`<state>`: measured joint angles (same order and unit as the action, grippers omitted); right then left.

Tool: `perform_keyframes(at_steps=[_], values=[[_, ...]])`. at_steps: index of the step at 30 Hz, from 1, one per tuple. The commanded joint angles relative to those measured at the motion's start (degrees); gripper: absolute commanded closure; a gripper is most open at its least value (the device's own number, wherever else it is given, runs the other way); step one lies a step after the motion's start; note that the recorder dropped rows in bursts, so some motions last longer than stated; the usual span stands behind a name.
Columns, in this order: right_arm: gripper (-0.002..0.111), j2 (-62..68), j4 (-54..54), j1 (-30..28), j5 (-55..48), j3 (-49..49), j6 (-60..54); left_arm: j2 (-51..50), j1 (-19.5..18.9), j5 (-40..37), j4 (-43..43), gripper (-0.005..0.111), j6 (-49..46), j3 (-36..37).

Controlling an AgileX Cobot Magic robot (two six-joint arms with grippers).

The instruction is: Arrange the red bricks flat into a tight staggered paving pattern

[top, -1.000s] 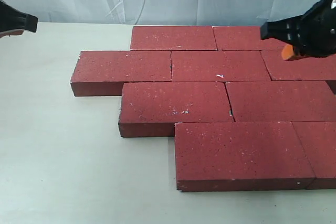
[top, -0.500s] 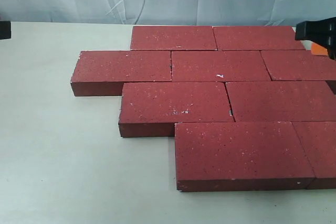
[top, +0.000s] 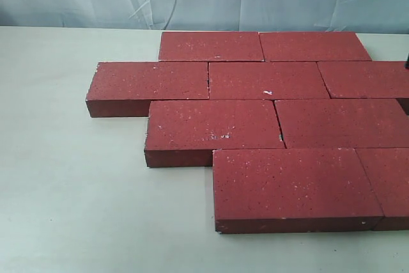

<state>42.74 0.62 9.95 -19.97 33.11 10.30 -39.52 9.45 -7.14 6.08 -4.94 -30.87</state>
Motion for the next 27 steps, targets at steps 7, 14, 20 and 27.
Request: perform_keyframes(at_steps=[7,14,20,27], values=[[0.109,-12.81,-2.63,-0.24,8.76,-8.21,-0.02,4.79,0.34,2.48,0.39,0.107,0.29,5.14],[0.109,-13.78,-2.63,-0.24,8.98,-8.21,-0.02,4.79,0.34,2.85,0.39,0.107,0.29,5.14],[0.109,-13.78,-2.63,-0.24,8.98,-8.21,-0.02,4.79,0.34,2.84,0.28,0.107,0.29,5.14],[0.109,-13.79,-1.72,-0.24,8.98,-8.21,-0.02,4.79,0.34,2.84,0.28,0.107,0.29,5.14]])
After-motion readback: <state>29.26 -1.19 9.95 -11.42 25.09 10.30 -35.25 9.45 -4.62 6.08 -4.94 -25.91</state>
